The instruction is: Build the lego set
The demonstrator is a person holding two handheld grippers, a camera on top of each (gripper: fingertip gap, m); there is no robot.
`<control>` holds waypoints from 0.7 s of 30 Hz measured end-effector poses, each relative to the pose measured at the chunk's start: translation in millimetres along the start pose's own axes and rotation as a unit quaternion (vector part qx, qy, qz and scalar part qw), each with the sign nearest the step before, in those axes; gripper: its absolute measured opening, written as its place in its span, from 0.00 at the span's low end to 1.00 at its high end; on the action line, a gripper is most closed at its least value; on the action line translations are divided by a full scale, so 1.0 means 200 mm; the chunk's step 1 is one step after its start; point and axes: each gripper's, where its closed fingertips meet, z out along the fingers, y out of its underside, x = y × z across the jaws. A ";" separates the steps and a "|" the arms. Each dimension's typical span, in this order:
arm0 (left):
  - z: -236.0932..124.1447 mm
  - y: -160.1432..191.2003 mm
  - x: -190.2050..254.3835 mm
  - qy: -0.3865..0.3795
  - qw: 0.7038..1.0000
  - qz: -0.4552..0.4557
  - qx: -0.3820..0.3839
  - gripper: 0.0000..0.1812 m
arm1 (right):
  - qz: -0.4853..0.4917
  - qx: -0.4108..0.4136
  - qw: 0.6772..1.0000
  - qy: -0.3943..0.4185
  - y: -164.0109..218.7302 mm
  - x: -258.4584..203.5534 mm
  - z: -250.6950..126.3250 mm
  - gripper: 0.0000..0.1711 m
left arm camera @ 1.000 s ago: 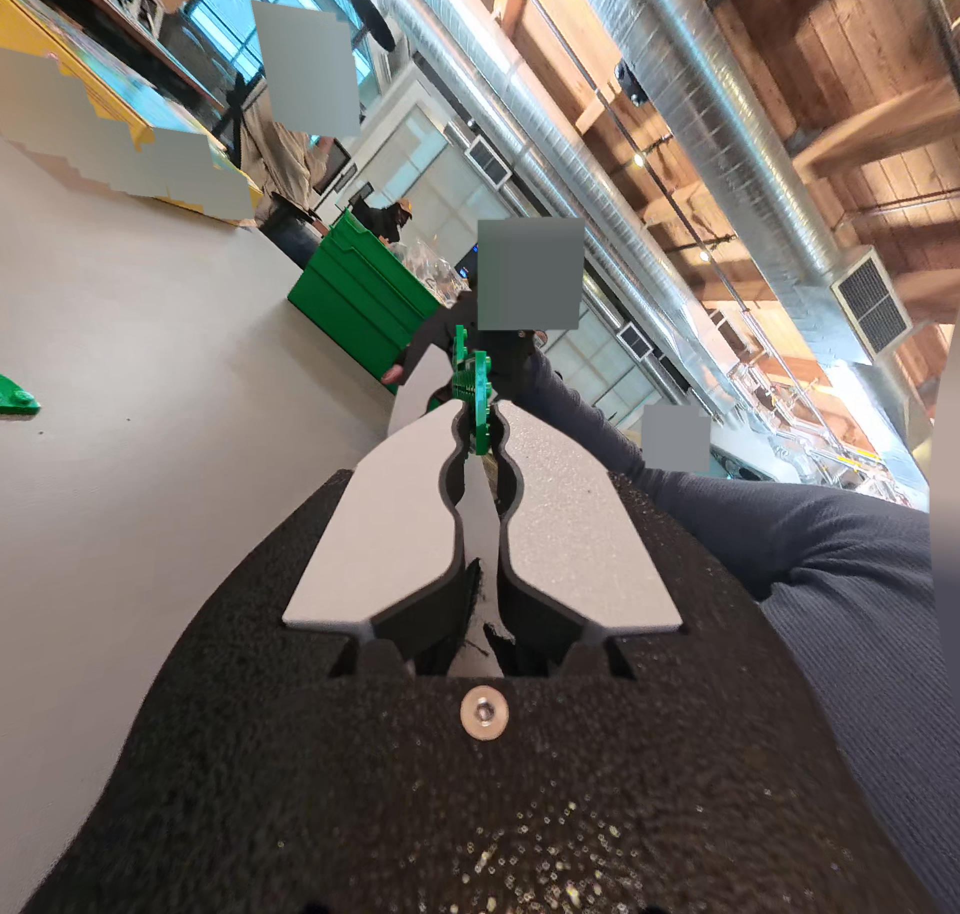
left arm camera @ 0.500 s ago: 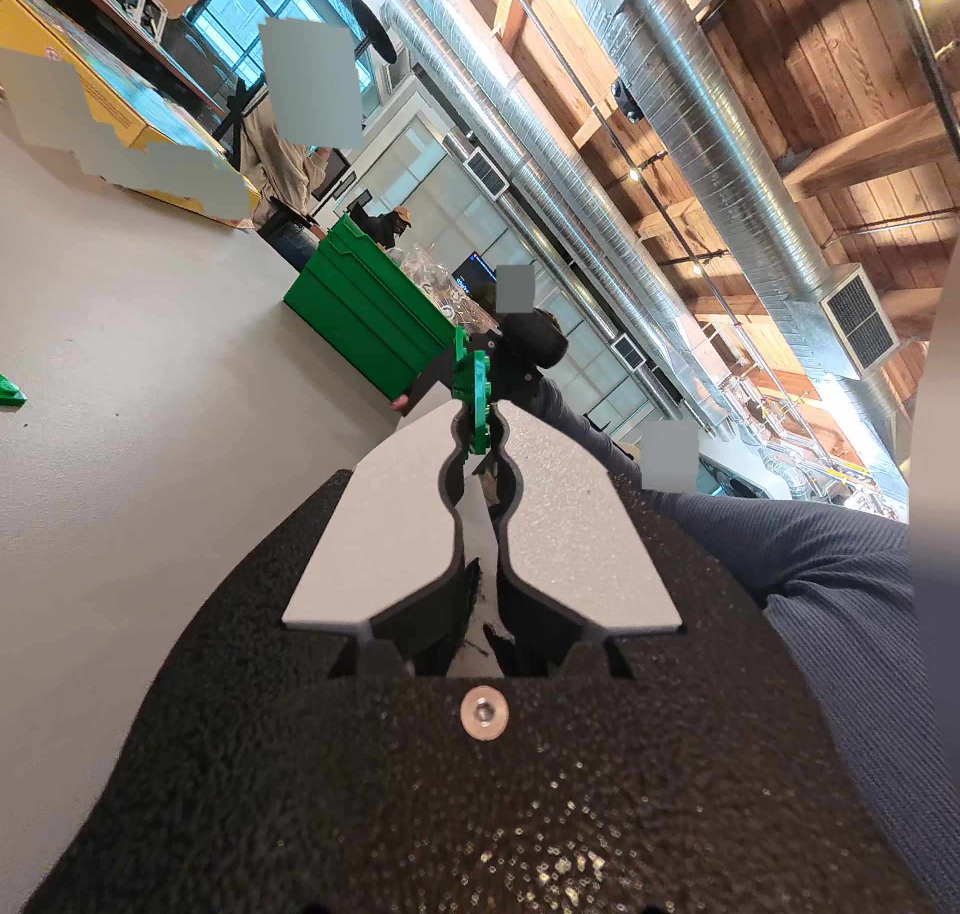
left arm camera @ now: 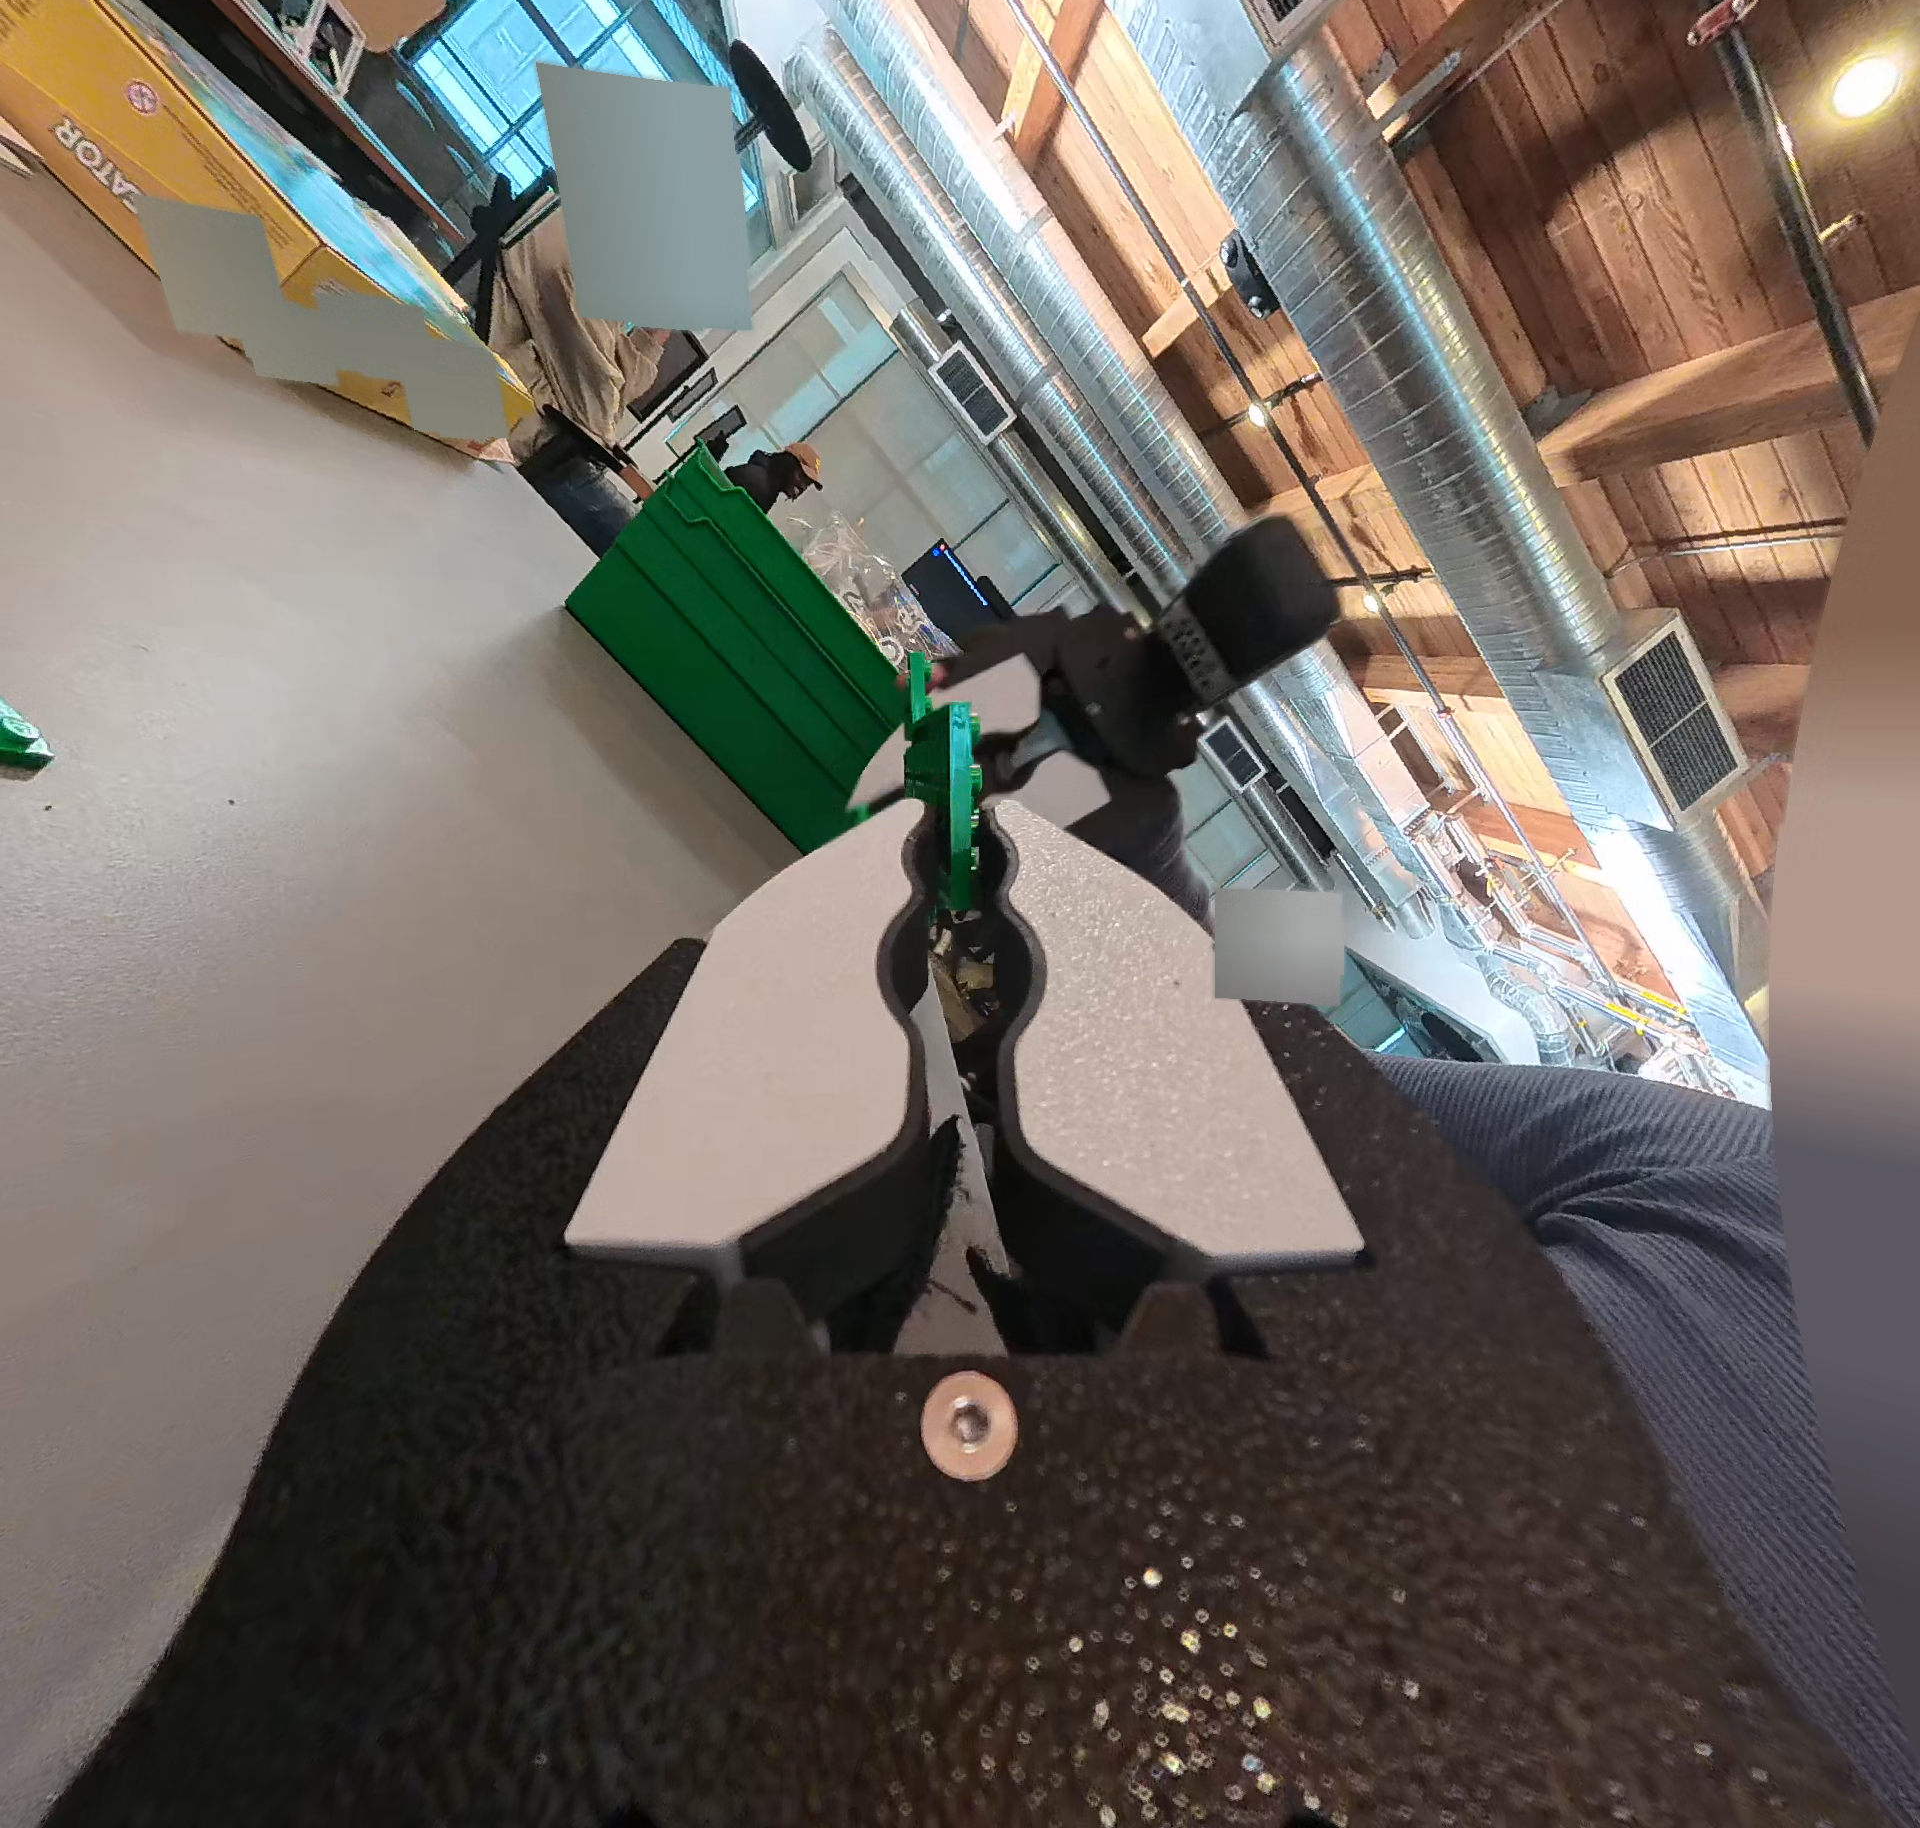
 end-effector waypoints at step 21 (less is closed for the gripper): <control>0.00 0.01 0.02 0.006 1.000 0.013 0.003 0.03 | -0.197 -0.045 0.972 0.121 -0.53 0.03 0.02 0.08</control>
